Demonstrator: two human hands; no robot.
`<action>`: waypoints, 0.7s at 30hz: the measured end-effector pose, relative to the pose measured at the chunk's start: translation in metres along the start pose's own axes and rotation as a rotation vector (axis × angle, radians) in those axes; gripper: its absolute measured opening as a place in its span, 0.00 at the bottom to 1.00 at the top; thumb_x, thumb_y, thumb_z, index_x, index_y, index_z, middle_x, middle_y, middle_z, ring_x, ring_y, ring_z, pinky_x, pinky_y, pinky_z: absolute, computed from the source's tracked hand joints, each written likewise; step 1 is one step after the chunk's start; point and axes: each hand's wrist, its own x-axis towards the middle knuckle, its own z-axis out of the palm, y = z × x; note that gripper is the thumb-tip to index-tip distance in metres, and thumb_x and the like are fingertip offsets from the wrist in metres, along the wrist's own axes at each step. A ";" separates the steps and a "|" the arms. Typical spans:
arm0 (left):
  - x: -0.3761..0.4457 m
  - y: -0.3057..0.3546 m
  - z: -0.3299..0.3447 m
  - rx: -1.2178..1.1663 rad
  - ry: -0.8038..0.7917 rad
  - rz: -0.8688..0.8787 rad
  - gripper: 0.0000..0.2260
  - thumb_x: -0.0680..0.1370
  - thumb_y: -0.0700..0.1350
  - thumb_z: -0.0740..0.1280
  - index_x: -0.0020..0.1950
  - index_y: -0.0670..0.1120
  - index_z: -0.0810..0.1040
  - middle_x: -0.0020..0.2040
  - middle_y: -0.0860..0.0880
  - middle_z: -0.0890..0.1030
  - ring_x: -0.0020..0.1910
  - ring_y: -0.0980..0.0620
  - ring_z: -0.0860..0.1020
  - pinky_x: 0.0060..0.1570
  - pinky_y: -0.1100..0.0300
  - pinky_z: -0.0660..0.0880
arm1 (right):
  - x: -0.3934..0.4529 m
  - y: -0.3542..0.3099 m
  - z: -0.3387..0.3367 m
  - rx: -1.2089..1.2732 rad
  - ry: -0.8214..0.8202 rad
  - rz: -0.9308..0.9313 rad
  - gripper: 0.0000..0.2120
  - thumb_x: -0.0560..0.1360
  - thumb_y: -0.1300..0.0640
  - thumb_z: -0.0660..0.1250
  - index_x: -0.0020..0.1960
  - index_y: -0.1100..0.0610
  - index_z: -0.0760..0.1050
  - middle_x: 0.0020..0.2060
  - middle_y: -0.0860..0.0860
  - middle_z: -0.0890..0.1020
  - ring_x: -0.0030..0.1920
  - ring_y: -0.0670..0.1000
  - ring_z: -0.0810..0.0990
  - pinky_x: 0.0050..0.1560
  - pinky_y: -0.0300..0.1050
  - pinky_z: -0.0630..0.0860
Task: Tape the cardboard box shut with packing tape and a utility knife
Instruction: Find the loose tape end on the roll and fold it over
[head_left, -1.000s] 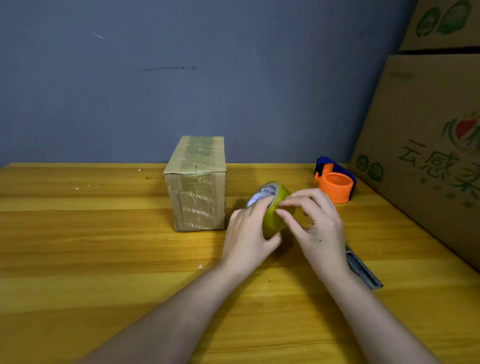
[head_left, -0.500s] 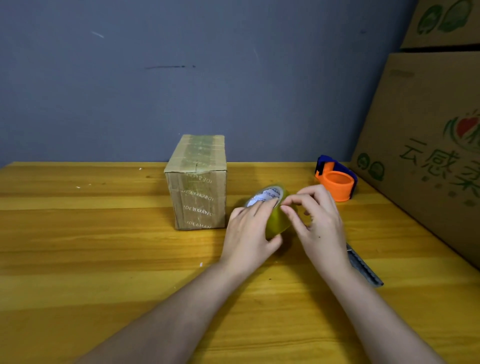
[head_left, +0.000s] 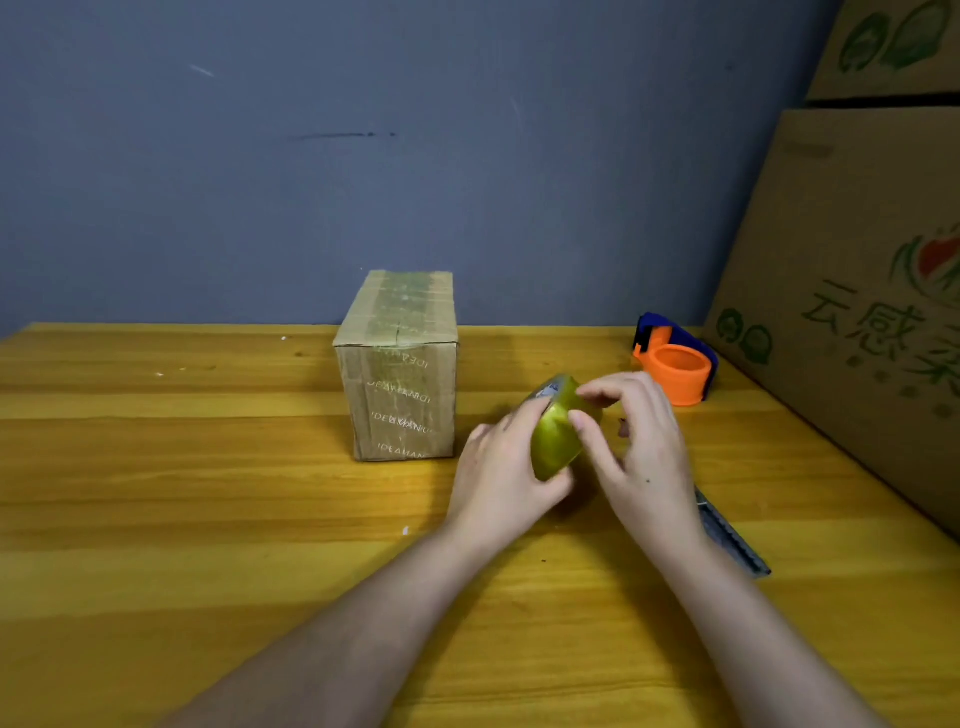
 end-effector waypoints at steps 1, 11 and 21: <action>0.000 0.000 0.000 0.002 0.001 -0.007 0.28 0.67 0.49 0.68 0.68 0.51 0.69 0.60 0.50 0.80 0.56 0.46 0.77 0.56 0.57 0.69 | -0.001 0.000 0.000 0.014 -0.003 0.015 0.11 0.75 0.51 0.65 0.55 0.54 0.75 0.50 0.48 0.77 0.52 0.46 0.74 0.51 0.37 0.70; 0.000 -0.002 0.004 0.057 0.021 0.064 0.29 0.66 0.50 0.65 0.67 0.48 0.70 0.61 0.49 0.80 0.59 0.47 0.78 0.58 0.55 0.69 | -0.001 0.001 0.005 0.124 0.020 0.065 0.07 0.71 0.50 0.69 0.47 0.52 0.80 0.45 0.47 0.77 0.49 0.46 0.74 0.48 0.39 0.68; 0.001 -0.004 0.005 0.051 0.092 0.066 0.28 0.66 0.54 0.63 0.66 0.50 0.70 0.56 0.49 0.83 0.54 0.45 0.80 0.54 0.54 0.72 | 0.000 -0.001 0.006 -0.041 -0.036 -0.024 0.08 0.75 0.52 0.64 0.46 0.56 0.77 0.44 0.49 0.76 0.46 0.49 0.73 0.48 0.38 0.69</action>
